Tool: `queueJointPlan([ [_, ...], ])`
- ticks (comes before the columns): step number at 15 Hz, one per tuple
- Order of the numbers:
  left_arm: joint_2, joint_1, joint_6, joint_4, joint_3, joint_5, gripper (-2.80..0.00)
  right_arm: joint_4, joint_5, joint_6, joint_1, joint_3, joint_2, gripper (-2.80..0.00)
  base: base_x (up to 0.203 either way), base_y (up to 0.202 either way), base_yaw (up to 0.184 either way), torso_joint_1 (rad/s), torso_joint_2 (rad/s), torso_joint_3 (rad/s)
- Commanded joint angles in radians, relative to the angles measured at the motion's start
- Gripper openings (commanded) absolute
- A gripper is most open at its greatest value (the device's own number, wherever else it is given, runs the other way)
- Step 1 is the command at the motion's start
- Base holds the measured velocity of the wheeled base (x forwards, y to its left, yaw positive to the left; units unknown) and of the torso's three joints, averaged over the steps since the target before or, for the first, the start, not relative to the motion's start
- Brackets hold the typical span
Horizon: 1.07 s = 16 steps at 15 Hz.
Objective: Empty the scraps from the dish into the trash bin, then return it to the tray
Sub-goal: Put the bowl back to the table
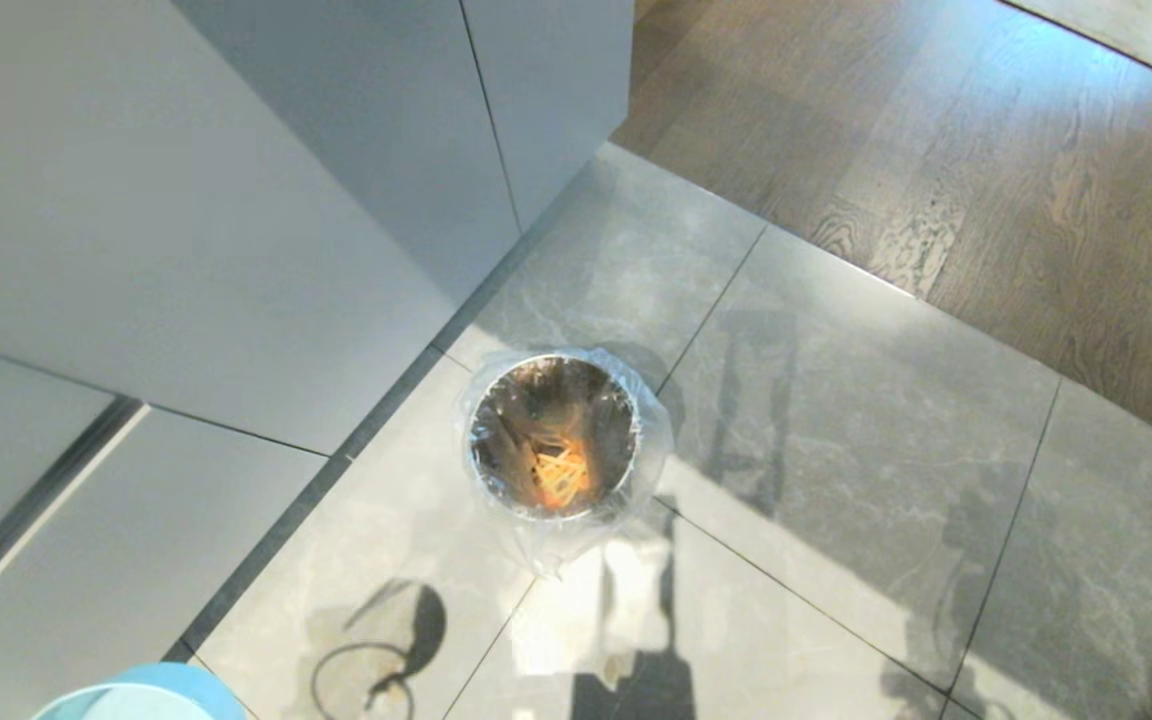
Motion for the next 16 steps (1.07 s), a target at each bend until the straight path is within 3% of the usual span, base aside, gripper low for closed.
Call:
queueJointPlan([
  [1,-0.065,-0.01,-0.001,0.0,0.0,0.0,-2.8,0.0,-0.001,0.001,0.0,0.0,0.0,-2.8,0.0,0.0,0.0,0.0,0.0,0.0],
  [6,-0.252,0.006,-0.003,0.005,0.0,-0.001,-2.8,0.0,-0.001,-0.001,0.0,0.0,0.0,-2.8,0.0,0.0,0.0,0.0,0.0,0.0],
  [16,-0.251,0.006,0.005,0.006,0.0,-0.002,-2.8,0.0,-0.001,0.0,0.0,0.0,0.0,-2.8,0.0,0.0,0.0,0.0,0.0,0.0],
])
